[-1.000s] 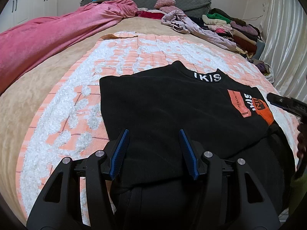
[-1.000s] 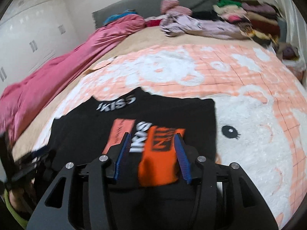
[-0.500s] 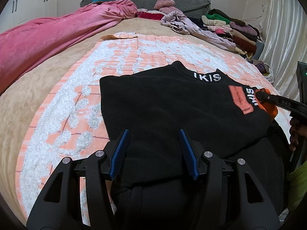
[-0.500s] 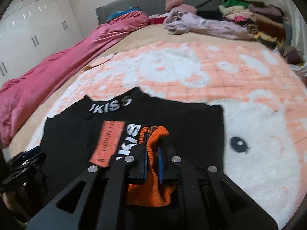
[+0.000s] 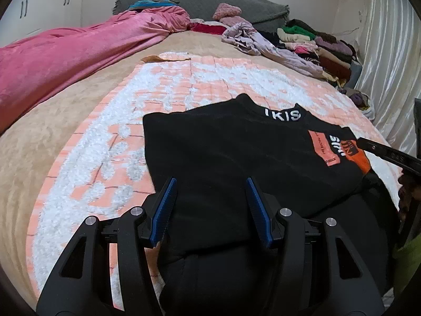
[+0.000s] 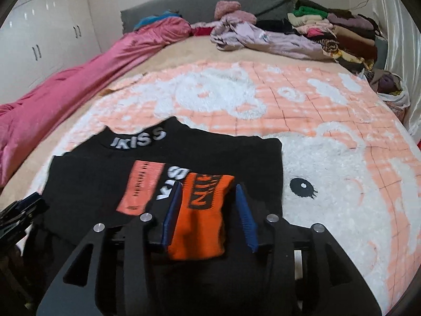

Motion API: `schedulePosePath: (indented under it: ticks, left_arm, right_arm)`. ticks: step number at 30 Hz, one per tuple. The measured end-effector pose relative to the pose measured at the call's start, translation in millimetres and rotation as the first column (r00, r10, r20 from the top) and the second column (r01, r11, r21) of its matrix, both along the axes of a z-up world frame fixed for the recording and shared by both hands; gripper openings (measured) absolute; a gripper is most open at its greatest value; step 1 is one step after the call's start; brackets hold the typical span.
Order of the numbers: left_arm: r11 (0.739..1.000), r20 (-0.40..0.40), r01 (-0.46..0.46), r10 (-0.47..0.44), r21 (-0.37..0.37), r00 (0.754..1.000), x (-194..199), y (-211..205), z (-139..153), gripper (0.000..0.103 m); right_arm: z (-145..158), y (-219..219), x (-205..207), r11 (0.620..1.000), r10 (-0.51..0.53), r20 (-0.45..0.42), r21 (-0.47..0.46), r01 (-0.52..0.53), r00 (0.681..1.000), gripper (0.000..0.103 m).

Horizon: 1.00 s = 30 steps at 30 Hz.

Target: Fold small clothes

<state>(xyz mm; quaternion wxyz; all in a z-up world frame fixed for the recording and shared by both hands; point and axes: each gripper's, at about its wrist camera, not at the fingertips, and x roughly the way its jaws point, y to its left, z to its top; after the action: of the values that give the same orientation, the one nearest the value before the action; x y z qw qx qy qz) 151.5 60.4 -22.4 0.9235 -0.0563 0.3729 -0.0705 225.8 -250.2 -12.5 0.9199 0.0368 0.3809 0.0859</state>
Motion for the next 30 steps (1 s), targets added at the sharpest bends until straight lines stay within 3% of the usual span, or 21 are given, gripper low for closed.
schedulePosePath:
  ticks: [8,16,22,30]
  left_arm:
    - [1.0,0.023,-0.004,0.004,0.011,1.0,-9.1,2.6,10.4,0.05]
    - [0.999,0.0,0.011,-0.011,0.036,1.0,-9.1,-1.1,6.9,0.054]
    - [0.998,-0.071,0.012,-0.008,0.056,0.997,-3.1,-1.5,-11.5,0.057]
    - [0.999,-0.037,0.0,0.001,0.041,0.999,-11.8,2.5,-0.7,0.059]
  right_arm:
    - [12.5,20.2,-20.0,0.998,0.061,0.011,-0.008,-0.061,0.998,0.044]
    - [3.7,48.0,-31.8,0.989,0.146,-0.015,-0.035,-0.147,0.989,0.044]
    - [-28.2,49.4,-21.5,0.991,0.103,-0.125,-0.066,-0.112,0.987,0.044]
    - [-15.1,43.0,-34.0,0.993,0.116,-0.08,-0.025,-0.118,0.99,0.051]
